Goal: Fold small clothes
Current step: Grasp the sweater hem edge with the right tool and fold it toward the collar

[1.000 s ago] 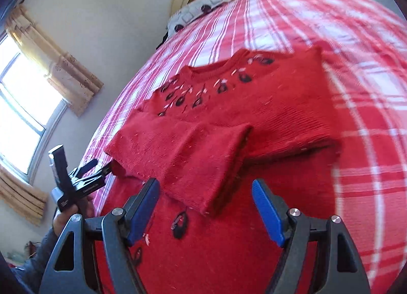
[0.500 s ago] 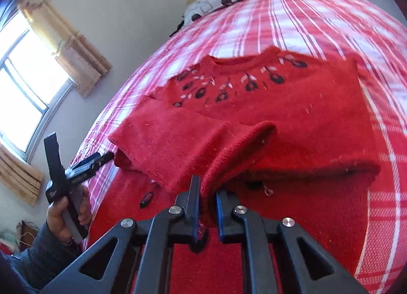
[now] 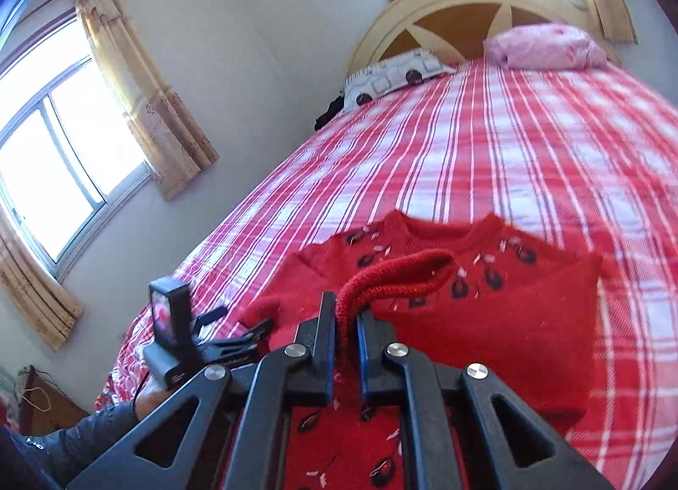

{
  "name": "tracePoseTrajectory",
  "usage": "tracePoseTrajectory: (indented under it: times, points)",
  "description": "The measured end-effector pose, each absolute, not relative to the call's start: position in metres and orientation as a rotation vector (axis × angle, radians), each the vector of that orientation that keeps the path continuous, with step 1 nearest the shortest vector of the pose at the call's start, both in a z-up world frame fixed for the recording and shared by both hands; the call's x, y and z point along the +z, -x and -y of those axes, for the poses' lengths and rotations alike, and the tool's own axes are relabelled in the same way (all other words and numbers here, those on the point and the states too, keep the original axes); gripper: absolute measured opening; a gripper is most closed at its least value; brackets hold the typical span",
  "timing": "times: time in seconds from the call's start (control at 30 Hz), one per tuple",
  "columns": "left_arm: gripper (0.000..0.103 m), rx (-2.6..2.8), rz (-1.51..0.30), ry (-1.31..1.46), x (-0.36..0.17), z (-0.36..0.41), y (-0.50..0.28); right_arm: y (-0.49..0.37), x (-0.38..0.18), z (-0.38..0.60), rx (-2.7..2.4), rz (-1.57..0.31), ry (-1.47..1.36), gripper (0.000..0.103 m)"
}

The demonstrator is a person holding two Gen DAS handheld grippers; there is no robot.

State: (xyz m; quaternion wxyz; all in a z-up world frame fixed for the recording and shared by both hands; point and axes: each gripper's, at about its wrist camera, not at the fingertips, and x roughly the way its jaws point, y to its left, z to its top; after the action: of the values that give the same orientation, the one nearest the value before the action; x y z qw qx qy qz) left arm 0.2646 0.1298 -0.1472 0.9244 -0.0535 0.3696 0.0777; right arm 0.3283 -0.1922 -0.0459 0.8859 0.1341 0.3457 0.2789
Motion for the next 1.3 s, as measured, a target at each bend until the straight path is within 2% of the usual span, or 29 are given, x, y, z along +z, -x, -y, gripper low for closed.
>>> tracePoseTrajectory:
  times: [0.2, 0.4, 0.63, 0.97, 1.3]
  points:
    - [0.103, 0.062, -0.737, 0.084, -0.137, -0.113, -0.236, -0.349, -0.035, 0.198, 0.552, -0.701, -0.302, 0.008]
    - [0.103, 0.167, -0.749, -0.067, -0.144, -0.100, -0.261, -0.342, 0.006, 0.178, 0.613, -0.611, -0.291, 0.008]
    - [0.103, 0.238, -0.876, 0.111, -0.168, -0.138, -0.297, -0.323, 0.011, 0.190, 0.599, -0.581, -0.232, 0.008]
    - [0.103, 0.195, -0.880, 0.182, -0.172, -0.145, -0.293, -0.331, -0.057, 0.282, 0.417, -0.729, -0.257, 0.008]
    - [0.103, 0.186, -0.879, 0.191, -0.173, -0.147, -0.293, -0.334, -0.148, 0.305, 0.353, -0.906, -0.273, 0.008]
